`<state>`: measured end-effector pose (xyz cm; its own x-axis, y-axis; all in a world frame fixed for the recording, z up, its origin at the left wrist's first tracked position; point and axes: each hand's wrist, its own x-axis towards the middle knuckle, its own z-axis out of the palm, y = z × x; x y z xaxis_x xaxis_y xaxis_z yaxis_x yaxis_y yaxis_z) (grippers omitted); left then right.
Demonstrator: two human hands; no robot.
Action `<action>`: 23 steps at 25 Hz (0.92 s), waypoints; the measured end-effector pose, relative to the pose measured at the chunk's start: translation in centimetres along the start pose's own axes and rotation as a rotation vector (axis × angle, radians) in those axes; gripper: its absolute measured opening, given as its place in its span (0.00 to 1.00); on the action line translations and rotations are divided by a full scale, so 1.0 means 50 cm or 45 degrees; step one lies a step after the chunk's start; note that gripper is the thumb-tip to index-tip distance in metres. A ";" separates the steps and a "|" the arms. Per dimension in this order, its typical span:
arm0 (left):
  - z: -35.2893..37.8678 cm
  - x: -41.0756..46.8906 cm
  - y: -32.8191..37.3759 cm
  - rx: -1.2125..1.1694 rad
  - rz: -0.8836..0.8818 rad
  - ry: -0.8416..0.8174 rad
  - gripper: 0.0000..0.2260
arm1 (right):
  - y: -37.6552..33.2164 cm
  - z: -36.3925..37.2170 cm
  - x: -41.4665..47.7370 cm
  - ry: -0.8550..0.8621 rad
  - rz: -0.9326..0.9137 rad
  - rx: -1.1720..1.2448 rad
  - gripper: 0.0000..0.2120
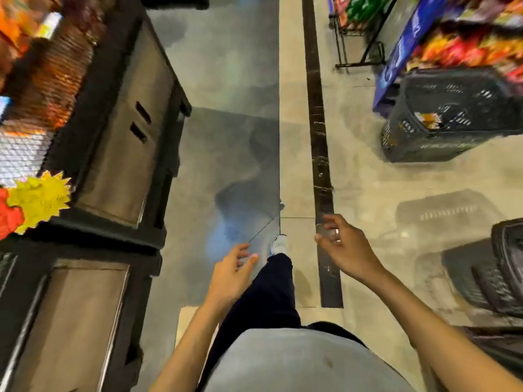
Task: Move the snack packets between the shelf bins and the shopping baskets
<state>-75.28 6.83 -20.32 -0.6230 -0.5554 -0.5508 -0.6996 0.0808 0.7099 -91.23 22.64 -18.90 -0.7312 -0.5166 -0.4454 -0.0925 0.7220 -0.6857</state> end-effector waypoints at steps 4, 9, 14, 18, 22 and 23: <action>-0.003 0.221 0.184 0.203 0.126 -0.202 0.19 | -0.034 -0.106 0.147 0.145 0.125 0.107 0.20; 0.054 0.456 0.459 0.468 0.443 -0.427 0.18 | -0.013 -0.223 0.254 0.345 0.327 0.264 0.20; 0.197 0.630 0.669 0.603 0.591 -0.658 0.18 | 0.052 -0.313 0.372 0.482 0.542 0.404 0.21; 0.314 0.752 0.794 0.598 0.545 -0.725 0.16 | 0.099 -0.456 0.525 0.539 0.618 0.502 0.21; 0.374 0.834 0.905 0.536 0.427 -0.748 0.14 | 0.122 -0.636 0.663 0.578 0.619 0.474 0.20; 0.390 0.863 0.938 0.542 0.406 -0.752 0.14 | 0.130 -0.682 0.696 0.607 0.615 0.475 0.20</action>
<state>-141.82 2.79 -19.36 -0.8147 0.0689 -0.5757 -0.4559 0.5374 0.7095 -140.32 25.01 -19.24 -0.8524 0.1310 -0.5063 0.4825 0.5702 -0.6648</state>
